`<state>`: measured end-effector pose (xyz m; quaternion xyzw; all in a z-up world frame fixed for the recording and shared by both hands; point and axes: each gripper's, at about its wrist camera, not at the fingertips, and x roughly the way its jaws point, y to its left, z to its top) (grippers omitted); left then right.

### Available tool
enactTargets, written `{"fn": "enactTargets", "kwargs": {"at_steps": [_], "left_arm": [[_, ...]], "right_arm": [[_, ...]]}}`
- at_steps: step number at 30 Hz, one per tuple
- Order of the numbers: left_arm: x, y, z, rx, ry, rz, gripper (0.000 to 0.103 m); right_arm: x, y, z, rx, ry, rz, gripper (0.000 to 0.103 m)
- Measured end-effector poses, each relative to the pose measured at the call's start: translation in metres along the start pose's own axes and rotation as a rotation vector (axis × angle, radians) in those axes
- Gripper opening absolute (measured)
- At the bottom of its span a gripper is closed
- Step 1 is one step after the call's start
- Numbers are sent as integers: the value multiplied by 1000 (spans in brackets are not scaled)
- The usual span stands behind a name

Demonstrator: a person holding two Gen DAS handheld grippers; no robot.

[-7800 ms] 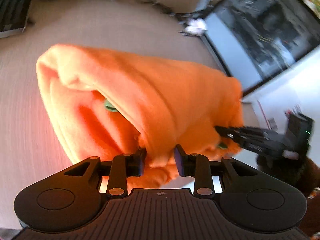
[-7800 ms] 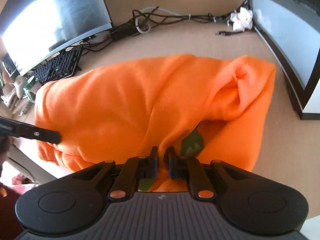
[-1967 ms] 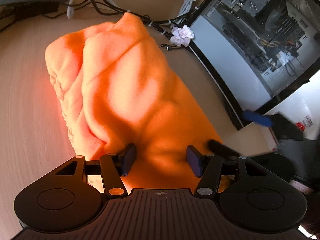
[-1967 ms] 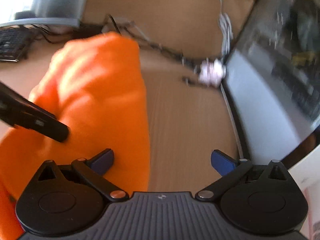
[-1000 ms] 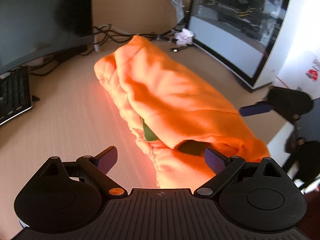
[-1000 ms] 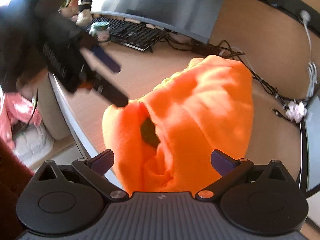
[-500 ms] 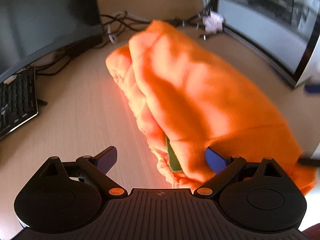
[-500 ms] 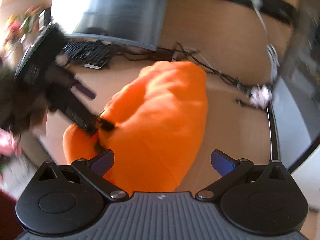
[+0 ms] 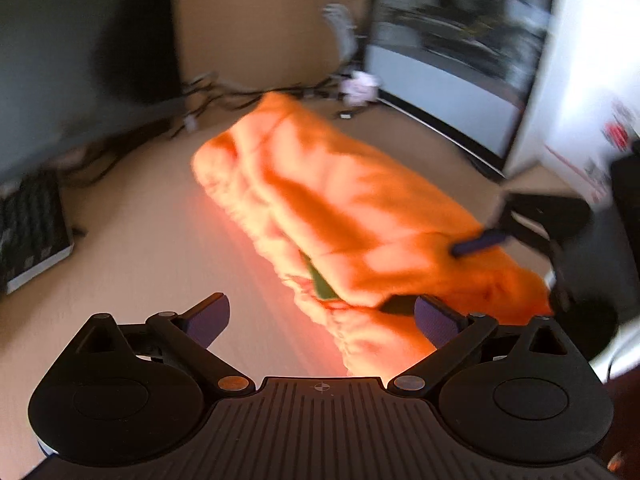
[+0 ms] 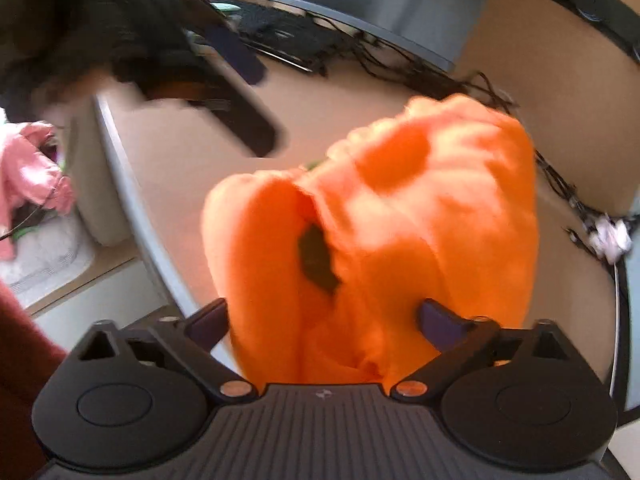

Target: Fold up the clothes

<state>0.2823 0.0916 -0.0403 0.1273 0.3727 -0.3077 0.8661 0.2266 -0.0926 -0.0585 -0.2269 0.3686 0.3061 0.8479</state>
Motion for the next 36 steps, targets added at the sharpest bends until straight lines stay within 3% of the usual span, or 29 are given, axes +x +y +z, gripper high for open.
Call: {"fn": "enactTargets", "kwargs": {"at_steps": [4,6,8,10,11,16,19,22,29,30,32,34,35,36], "left_arm": [[17,-26,-3,160,50,-4,102],[28,-41,-7,244,82,-2,102],[41,-55,-11,323,101,34,102],[52,-63,-10,360,107,86,102],[56,-63,-8,348,106,98,102],[56,-41,12,94,84,33,102],[58,-28,17,-32,93,-3,102],[59,-22,16,-66,100,-9,102],[33,-2,11,-114,77,-193,102],[28,5,11,-145,60,-226,102],[17,28,16,-303,-21,-284,102],[25,36,22,-382,-43,-278,102],[32,37,26,-402,-41,-265,98],[40,38,29,-422,-39,-252,84]], "right_arm": [[5,-49,-2,341,25,99,94],[7,-65,-8,448,29,134,94],[6,-68,-11,477,22,148,94],[0,-58,-10,420,12,118,94],[-4,-51,-9,384,6,99,94],[-29,-12,-10,128,-58,-4,101],[-29,1,-14,65,-67,-52,101],[-26,4,-12,91,-78,-64,101],[-39,-11,-6,166,-91,-36,103],[-44,-17,-7,196,-94,-39,103],[-48,-29,-8,261,-100,-61,103],[-50,-42,-10,328,-105,-91,103],[-50,-45,-11,359,-108,-104,103],[-50,-47,-13,387,-108,-110,103]]}}
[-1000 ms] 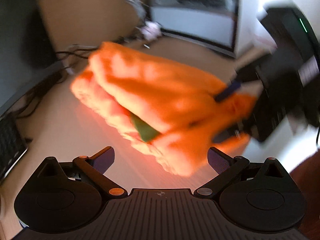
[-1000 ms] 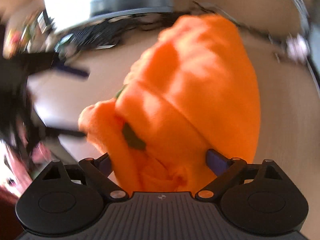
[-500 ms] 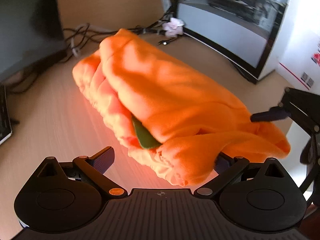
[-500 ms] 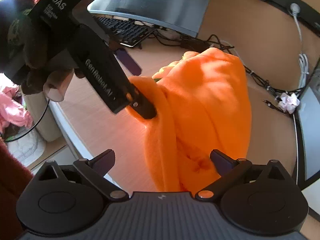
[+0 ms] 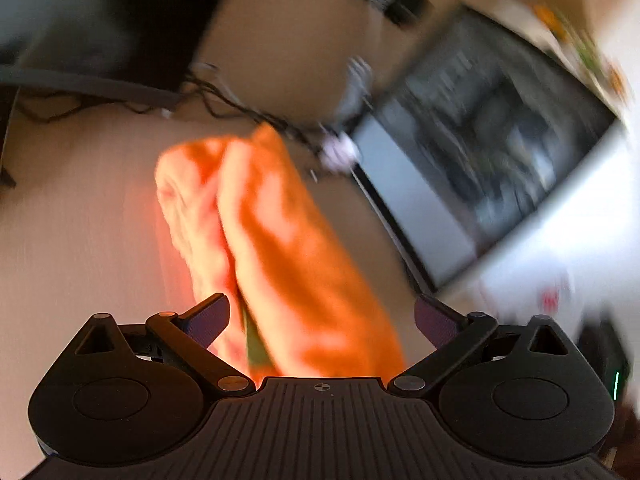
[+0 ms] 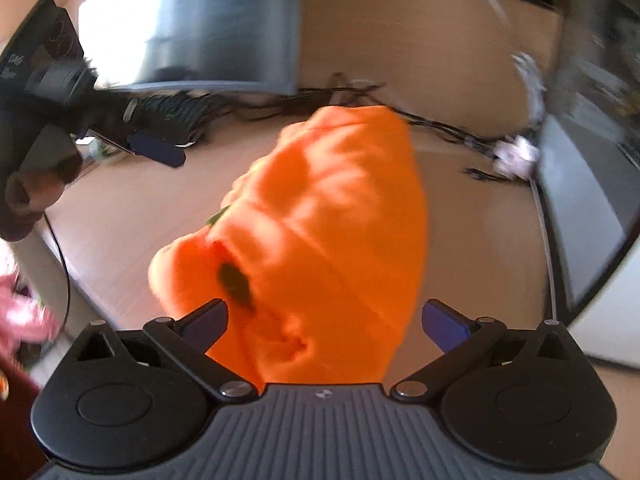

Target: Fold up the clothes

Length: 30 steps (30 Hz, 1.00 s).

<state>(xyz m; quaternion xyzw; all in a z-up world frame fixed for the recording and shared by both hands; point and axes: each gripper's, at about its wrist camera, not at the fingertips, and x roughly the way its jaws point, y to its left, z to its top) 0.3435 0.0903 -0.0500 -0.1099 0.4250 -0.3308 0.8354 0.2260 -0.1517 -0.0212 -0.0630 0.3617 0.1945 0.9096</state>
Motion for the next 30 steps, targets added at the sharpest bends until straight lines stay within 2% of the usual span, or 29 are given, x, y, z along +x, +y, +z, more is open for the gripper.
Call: {"fn": "enactTargets", "kwargs": {"at_steps": [2,7,10,11,14,17,19,21,24,30], "left_arm": [[15,2,6,-40,-6,27,62],[54,8,22,-140,-22,95,62],[77,12,32,-199,-31,136,57],[81,10,34,-197,-38,140,51],[84,-8,32,-93,-57,128,53],[101,-1,30,-127,8,147,56],[104,6,29,-167,19,142,49],[93,3,32,-165,-11,124,14],[79,1,32,-147,-40,123,8],[70,18,17,-139,-27,189,8]], "right_arm": [[0,0,-2,33,4,-8,103],[-9,9,-12,37,2,-26,103],[-17,9,-20,52,8,-51,103],[-18,7,-23,69,15,-61,103],[-18,-2,-30,129,34,-91,103],[-18,-8,-34,164,41,-108,103],[-18,-8,-34,164,42,-113,103],[-18,-7,-34,160,42,-115,103],[-17,-9,-35,164,41,-110,103],[-10,-10,-32,157,32,-94,103]]}}
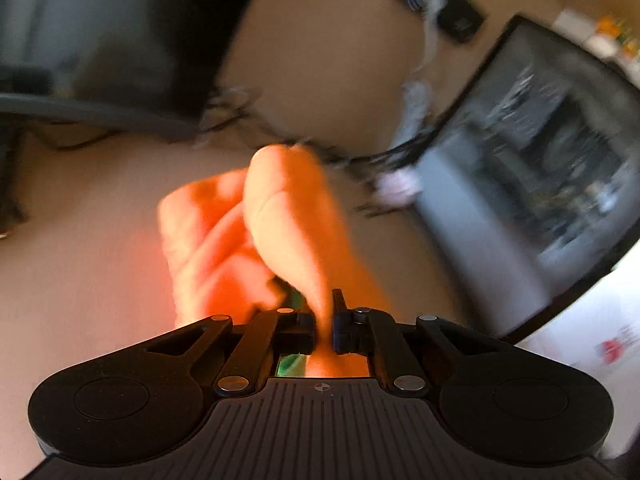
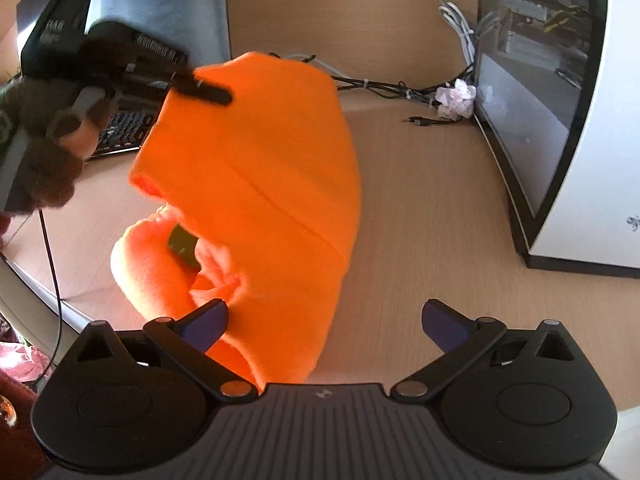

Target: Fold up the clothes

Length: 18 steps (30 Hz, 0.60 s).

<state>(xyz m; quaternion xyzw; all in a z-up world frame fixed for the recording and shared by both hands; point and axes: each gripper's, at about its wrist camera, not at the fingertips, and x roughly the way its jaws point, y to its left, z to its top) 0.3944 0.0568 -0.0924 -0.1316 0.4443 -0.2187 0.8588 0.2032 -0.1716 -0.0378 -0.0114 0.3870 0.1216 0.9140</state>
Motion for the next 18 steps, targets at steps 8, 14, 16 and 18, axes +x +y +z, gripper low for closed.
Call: {"fn": "enactTargets", "kwargs": {"at_steps": [8,14,16,18], "left_arm": [[-12,19,-11,17,7,64,26],[-64,3,-4,147,-83,140,62],[-79,-7,1,217,-145,131,67],[-70,-12,4,230,-121,88,73]], "right_arm": [[2,21,20,-129,-36,43,103],[10,35,36,-250,-64,49,103],[11,39,34,-281,-51,57,103],[11,42,32,-313,-39,66,103]]}}
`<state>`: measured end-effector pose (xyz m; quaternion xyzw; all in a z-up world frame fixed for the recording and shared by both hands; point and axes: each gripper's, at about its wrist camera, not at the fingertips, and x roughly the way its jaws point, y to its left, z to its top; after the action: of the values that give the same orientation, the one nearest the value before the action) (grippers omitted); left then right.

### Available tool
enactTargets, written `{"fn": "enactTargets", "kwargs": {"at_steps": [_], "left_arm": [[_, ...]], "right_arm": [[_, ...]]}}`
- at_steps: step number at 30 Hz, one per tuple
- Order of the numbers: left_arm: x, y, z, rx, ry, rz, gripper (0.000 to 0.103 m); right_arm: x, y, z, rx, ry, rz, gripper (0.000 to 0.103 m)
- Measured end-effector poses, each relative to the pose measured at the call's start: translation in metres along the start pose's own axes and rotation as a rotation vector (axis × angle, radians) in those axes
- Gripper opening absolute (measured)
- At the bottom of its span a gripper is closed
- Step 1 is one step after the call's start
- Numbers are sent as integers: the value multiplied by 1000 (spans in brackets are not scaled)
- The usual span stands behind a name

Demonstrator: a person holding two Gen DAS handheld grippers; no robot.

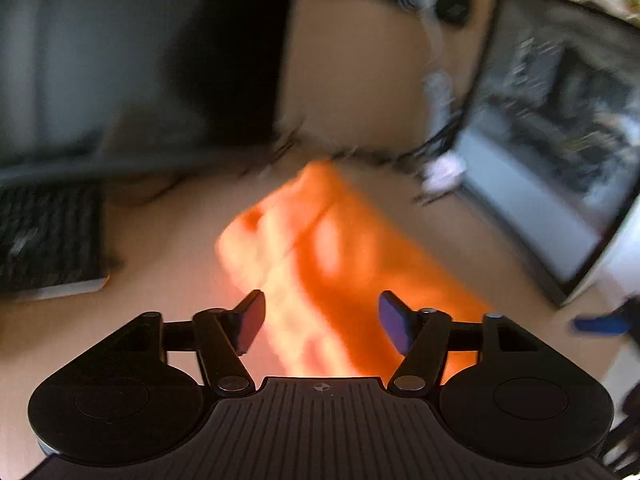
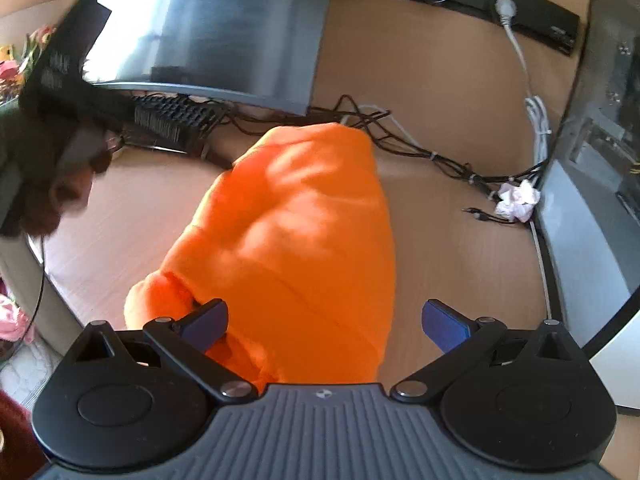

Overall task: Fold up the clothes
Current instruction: 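Grasp the bundle end with the left gripper while the right gripper approaches it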

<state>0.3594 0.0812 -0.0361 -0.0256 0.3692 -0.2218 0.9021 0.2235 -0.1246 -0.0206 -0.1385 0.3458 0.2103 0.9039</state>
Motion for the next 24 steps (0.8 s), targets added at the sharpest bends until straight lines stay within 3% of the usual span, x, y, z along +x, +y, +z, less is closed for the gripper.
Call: {"fn": "enactTargets", "kwargs": {"at_steps": [7,10,13,17,19,24], "left_arm": [[71,-10,-2,-47,190,-209,76],[63,-11,-7,-37,162,-205,77],[31,-19,-2,7,106,-216,92],[-23,-49,-27,349,72,-244,99],[-37,-62,-47,475,95,-248,99],[-38,-80,-93,739,135,-149,99]], "right_arm": [[3,13,-3,-107,42,38,103],[-2,17,-5,-159,49,52,103],[-4,21,-7,-207,51,55,103],[-1,17,-10,-205,64,75,103],[0,13,-12,-191,66,83,103],[-1,2,-14,-164,77,69,103]]}}
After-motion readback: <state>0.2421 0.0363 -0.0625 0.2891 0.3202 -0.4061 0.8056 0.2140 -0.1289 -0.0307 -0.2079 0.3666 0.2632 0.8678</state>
